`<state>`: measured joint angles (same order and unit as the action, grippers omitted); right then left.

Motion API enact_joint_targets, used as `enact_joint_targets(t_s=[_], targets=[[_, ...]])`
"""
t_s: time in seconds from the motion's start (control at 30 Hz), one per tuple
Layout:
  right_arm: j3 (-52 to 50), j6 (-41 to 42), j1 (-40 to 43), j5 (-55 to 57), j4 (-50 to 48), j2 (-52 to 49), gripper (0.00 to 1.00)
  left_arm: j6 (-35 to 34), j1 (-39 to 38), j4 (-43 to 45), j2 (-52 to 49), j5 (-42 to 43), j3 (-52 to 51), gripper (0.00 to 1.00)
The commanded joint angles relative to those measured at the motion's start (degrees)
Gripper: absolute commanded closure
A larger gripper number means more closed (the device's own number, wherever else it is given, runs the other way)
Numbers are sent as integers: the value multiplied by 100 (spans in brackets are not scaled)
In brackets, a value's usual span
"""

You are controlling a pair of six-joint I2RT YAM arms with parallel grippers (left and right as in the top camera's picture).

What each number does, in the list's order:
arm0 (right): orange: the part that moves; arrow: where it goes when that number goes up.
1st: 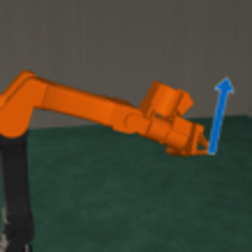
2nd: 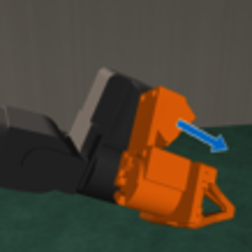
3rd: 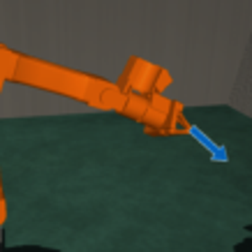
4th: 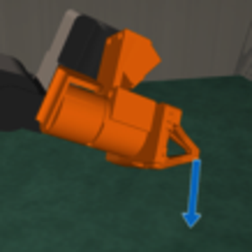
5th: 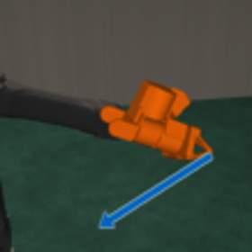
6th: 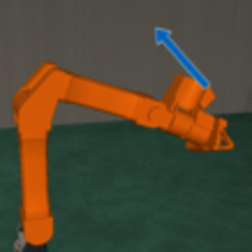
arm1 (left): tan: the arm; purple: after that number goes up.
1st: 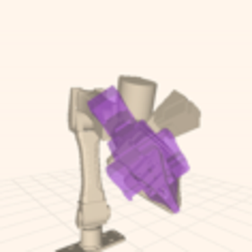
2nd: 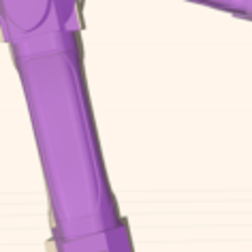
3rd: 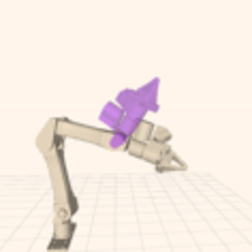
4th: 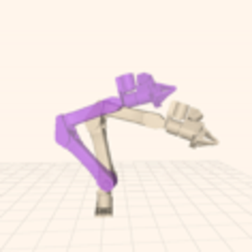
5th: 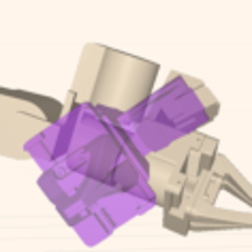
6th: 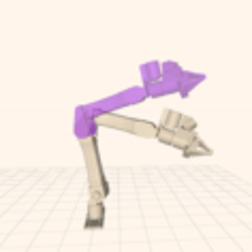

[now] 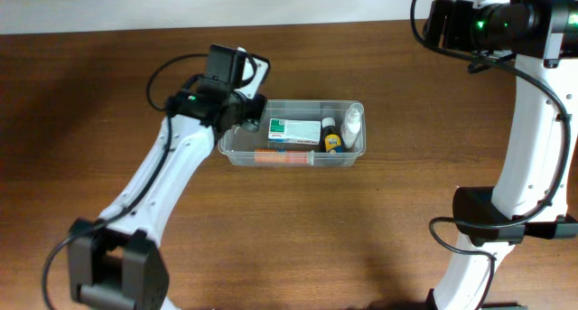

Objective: Pack container
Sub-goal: 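Lift the jar and carry it over the container's left end, then lower the jar into the container's left end and open the gripper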

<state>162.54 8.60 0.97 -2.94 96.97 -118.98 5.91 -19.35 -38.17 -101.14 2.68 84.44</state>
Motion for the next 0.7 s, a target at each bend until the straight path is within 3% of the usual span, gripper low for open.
enact_joint_targets(t_s=[0.0,0.67], targets=[[66,7,-20,-31,33,87,2,149,-9,-42,-389,-122,133,64],[66,7,-20,-31,33,87,2,151,0,-214,-1447,-553,105,64]])
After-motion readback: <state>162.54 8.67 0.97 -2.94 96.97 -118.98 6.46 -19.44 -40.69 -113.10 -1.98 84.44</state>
